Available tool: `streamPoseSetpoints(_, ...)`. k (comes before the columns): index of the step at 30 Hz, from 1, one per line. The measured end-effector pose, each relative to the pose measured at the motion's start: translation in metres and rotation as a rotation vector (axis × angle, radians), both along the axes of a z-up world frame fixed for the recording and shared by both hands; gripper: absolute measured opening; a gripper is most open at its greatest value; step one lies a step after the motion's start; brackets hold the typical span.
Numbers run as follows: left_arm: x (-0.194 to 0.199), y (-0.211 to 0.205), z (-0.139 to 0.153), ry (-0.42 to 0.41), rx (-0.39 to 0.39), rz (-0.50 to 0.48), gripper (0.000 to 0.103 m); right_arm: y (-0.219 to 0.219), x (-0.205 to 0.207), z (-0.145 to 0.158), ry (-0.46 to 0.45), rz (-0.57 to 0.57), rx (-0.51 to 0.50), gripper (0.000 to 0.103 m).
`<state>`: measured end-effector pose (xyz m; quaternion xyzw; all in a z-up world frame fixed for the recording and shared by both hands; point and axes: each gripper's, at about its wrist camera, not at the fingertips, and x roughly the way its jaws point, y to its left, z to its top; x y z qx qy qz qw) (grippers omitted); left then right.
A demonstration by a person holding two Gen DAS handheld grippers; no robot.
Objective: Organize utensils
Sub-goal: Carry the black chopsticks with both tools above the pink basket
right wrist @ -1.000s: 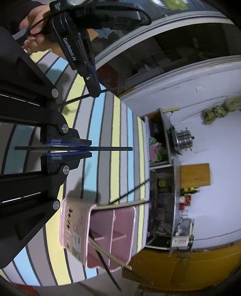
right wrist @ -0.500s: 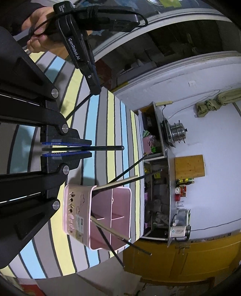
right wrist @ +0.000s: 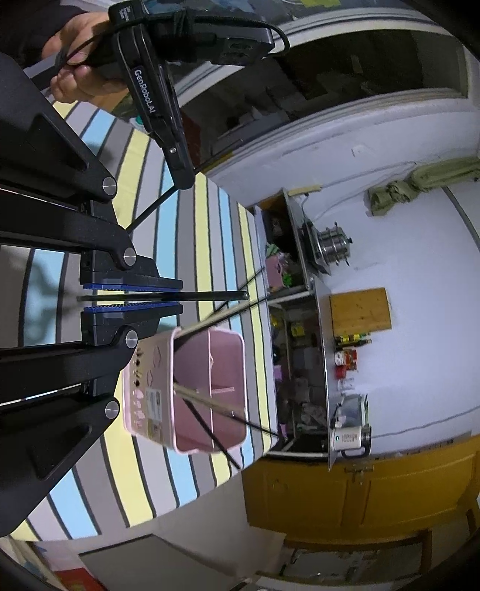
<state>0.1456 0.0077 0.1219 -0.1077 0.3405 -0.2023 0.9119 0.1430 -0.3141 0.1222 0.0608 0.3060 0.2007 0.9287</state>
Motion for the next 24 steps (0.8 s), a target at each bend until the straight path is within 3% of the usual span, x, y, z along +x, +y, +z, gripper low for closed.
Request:
streamPoseSetpoints(14, 0.029, -0.045, 0.07, -0.129, -0.025, -0.069, 0.005, -0.033, 0.017, 0.057, -0.135, -0.071, 0.034, 0.005)
streamPoseSetpoints(24, 0.061, -0.059, 0.08, -0.159, -0.021, -0.051, 0.005, -0.038, 0.044, 0.075, -0.198, -0.1, 0.026, 0.005)
